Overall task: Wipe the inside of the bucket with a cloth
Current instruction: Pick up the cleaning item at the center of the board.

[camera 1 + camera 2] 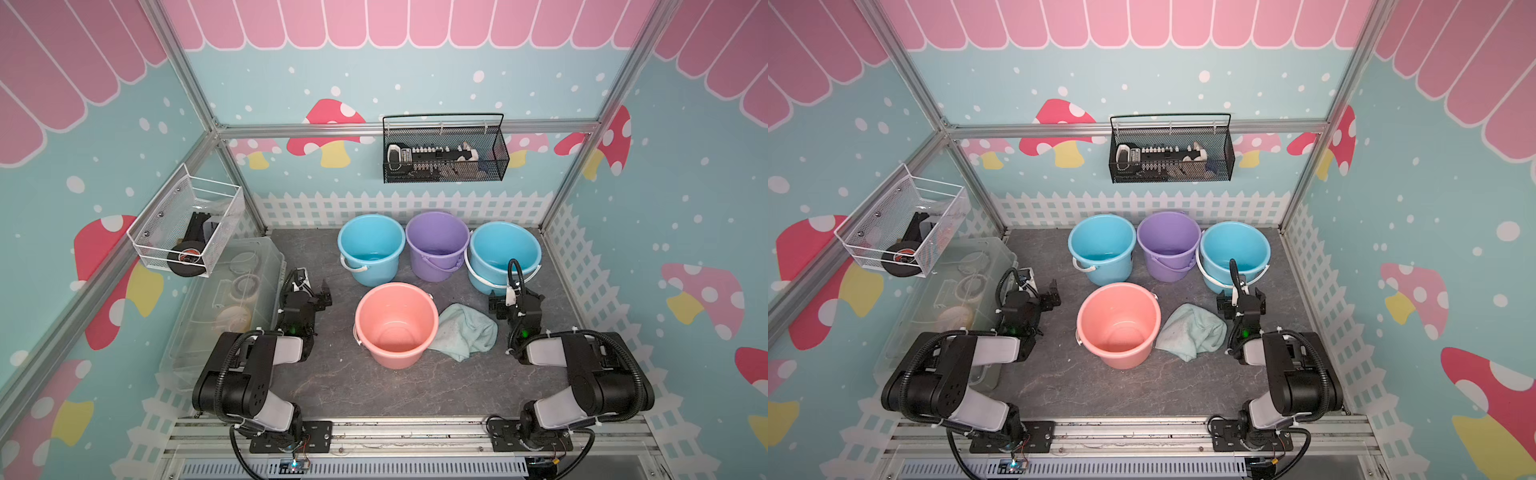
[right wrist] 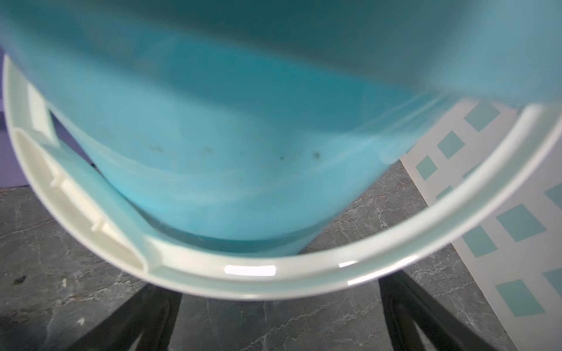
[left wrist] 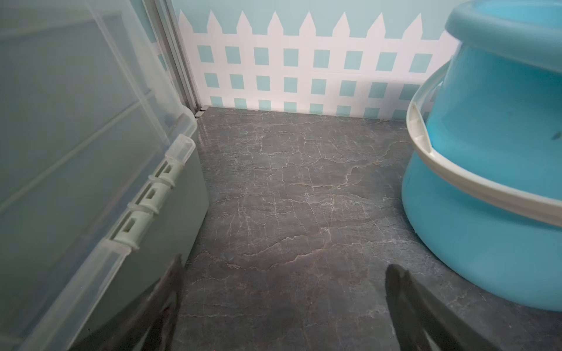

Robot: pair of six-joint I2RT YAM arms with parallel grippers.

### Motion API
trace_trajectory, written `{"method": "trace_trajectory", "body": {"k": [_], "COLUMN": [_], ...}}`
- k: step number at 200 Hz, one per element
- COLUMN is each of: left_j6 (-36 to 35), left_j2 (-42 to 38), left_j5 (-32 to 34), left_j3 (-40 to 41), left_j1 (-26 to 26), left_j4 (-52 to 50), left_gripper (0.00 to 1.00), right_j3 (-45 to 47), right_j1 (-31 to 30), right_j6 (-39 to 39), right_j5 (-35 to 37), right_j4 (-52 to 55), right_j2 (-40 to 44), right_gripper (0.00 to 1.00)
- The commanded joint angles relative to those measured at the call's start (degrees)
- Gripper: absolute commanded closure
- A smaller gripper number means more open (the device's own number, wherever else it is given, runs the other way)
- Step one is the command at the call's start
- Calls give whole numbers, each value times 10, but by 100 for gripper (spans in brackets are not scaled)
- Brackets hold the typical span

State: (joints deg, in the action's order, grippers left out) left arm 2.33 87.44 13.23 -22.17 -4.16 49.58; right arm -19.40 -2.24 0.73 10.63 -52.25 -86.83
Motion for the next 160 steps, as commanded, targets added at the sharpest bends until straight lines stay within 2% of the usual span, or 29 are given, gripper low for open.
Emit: {"method": "trace_trajectory", "body": {"k": [1,127,160], "left_j6": [-8,-8,-4], "left_j2": [4,4,3], "left_j5": [-4,-5,-25], "left_j3": [-1,-1,-7], "left_j1": [3,4,13], "left_j4": [10,10,-3], "left_gripper": [1,1,1], "right_j3": [-10,-11,-8], "right_j1": [3,2,2], "right_j6": [3,4,4], "right_j5": [-3,-4,-1], "right_j4": [-7,-5,-9], "right_j2": [-3,-4,-2], "right_gripper": [1,1,1]}}
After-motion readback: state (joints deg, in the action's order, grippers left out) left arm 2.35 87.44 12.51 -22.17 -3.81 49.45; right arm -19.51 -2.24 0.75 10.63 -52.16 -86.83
